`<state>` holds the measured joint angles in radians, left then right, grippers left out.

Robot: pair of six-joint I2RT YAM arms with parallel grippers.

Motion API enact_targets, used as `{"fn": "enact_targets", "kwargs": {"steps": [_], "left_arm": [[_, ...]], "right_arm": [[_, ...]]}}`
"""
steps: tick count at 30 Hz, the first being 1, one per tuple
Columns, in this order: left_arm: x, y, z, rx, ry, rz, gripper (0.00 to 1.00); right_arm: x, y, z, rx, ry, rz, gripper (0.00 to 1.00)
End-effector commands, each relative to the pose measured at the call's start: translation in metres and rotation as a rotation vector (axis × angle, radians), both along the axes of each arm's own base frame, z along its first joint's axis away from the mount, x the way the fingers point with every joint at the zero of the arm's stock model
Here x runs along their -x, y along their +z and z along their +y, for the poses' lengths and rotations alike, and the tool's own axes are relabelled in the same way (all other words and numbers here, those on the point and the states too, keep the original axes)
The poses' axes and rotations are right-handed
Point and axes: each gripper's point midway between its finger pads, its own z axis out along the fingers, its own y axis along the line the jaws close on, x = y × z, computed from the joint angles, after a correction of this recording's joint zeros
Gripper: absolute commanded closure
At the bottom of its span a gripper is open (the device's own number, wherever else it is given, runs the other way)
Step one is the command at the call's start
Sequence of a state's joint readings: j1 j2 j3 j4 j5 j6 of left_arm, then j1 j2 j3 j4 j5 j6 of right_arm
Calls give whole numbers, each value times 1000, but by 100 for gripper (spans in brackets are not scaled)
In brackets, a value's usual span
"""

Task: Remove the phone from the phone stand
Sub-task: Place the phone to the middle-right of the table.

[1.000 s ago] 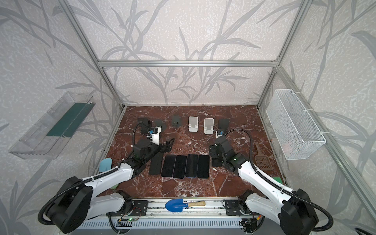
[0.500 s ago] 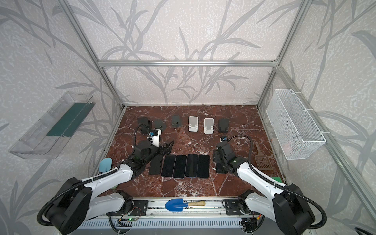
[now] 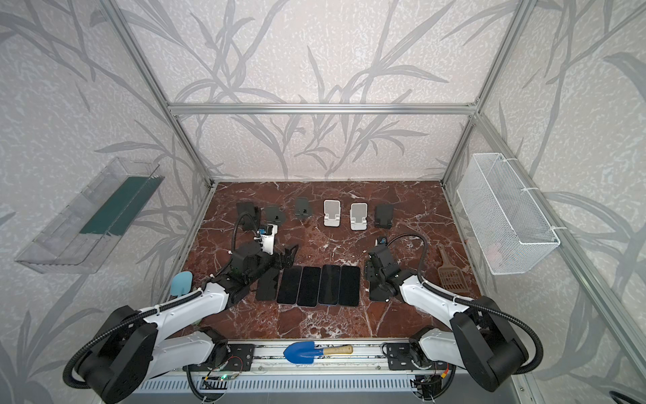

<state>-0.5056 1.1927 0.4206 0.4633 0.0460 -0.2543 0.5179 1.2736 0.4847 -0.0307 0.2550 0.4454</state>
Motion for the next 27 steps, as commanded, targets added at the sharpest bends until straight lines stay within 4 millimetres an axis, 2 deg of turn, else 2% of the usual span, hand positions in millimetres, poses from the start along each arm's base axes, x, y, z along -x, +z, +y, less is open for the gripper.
{"fn": "enact_targets", "kwargs": {"steps": [1, 12, 18, 27], "left_arm": [[0, -5, 1, -3, 11, 9, 5], [-4, -12, -4, 5, 6, 4, 5], [-8, -20, -9, 22, -7, 14, 5], [-9, -23, -12, 32, -15, 12, 5]], "right_arm": [[-3, -5, 3, -6, -3, 6, 46], [5, -22, 5, -31, -67, 55, 45], [2, -29, 3, 0, -98, 59, 46], [3, -32, 12, -5, -68, 52, 43]]}}
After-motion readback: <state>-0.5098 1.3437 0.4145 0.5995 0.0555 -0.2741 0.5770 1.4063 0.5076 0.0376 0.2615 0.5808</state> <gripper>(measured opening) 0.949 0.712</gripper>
